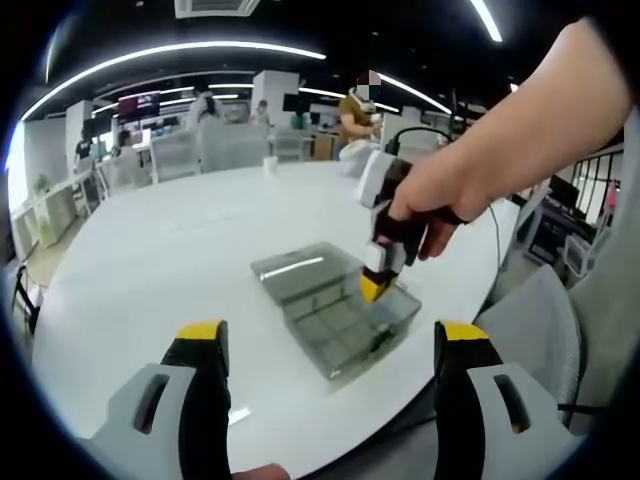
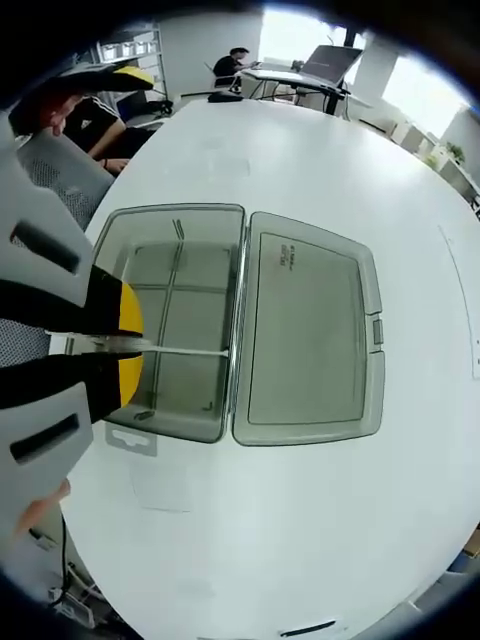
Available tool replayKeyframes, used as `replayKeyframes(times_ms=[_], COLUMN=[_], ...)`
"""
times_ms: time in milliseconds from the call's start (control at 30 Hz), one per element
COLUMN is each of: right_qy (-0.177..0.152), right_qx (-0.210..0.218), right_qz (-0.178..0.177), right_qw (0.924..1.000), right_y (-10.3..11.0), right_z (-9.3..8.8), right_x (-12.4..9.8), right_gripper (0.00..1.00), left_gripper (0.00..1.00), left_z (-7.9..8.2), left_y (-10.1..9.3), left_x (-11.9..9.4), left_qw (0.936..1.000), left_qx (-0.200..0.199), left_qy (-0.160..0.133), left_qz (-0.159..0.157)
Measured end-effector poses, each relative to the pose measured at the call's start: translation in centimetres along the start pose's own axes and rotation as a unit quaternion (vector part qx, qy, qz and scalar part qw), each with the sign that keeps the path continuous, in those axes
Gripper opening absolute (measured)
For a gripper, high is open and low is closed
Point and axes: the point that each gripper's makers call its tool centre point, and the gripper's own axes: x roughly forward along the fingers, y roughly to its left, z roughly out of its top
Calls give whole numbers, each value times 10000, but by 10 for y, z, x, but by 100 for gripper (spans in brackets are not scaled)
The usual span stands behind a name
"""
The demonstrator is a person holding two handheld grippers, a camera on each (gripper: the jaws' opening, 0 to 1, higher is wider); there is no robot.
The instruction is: Insert the divider into the dual guide fixture by aligning both edges with the guide slots and pushing it downward to the bottom, including one-sided entry, uneven engagement, binding, and posture correction.
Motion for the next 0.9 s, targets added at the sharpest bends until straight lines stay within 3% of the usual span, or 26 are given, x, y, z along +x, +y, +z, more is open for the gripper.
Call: replayKeyframes(times_ms=[900], right_qy=[-11], right_qx=[-234], right_qz=[-226], right_qw=[9995], right_y=[-1], right_z=[-2], right_x=[15], right_gripper=[0], left_gripper=[83], left_z=[-1], left_y=[3], left_x=[-2], left_qw=[10000], left_qx=[-25], left_qy=[17], left_qz=[66])
